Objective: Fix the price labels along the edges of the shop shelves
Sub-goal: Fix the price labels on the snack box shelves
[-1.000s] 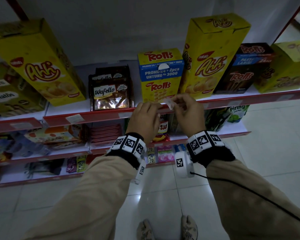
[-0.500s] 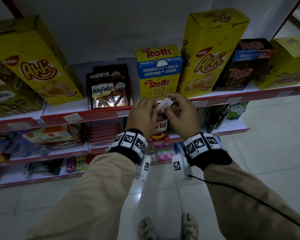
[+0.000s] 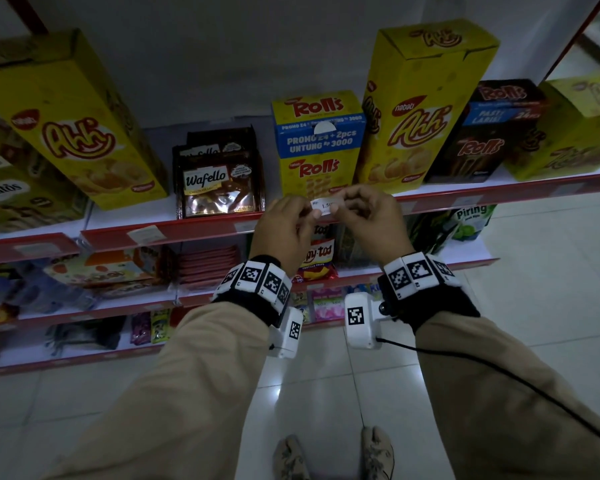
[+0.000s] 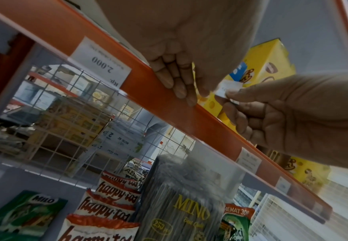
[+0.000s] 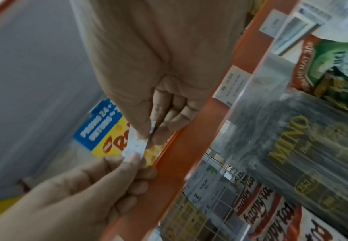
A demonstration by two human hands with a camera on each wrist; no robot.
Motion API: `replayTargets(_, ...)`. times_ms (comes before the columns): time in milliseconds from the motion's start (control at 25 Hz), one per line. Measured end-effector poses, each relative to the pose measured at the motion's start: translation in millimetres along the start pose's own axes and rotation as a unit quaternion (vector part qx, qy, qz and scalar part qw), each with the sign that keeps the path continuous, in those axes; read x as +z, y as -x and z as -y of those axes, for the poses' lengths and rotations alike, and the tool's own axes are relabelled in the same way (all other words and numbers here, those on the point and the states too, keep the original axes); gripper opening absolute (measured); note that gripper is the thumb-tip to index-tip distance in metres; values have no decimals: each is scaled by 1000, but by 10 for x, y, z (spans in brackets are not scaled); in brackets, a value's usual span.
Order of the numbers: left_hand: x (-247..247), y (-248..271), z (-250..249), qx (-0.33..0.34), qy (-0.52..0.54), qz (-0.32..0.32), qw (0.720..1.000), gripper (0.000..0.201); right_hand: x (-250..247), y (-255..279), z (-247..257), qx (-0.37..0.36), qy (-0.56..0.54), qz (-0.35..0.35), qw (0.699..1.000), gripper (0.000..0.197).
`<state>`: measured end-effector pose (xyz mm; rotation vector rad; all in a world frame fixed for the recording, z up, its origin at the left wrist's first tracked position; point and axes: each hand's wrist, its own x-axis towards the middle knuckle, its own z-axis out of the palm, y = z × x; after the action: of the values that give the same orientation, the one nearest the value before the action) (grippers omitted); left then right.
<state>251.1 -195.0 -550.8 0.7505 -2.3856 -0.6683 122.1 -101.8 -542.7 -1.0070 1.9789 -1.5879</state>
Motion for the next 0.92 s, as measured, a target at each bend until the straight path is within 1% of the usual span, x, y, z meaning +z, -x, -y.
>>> replayTargets(80,-7,-8,13,2,-1,-3,1000,21,19,15,-10,-39,57,3,998,12)
replayTargets(160,-10,-14,21,0,-9,8,1000,21,-19,0,-19,-84,128,7,988,11)
replayTargets(240,-10,-5,24,13,-21,21,999,18,-86,-37,-28,-96,167,-3,981,11)
replayTargets(360,-15,15,22,25,-25,27,999,14,-130,-88,-21,-109,171,-26,979,10)
replayTargets(480,-10,9,0,-4,-26,30,999,22,-133,-108,-24,-134,229,3,964,9)
replayTargets(560,-4,5,-16,-7,-28,38,999,31,-142,-122,-39,-132,262,26,956,9)
replayTargets(640,10,-1,-25,8,-47,42,998,32,-140,-124,-42,-124,283,27,951,9)
replayTargets(760,37,-13,-29,18,-83,39,996,25,-125,-115,-26,-115,322,35,939,12)
replayTargets(920,72,-10,-21,23,-103,30,994,17,-152,-76,-12,-131,370,69,917,19)
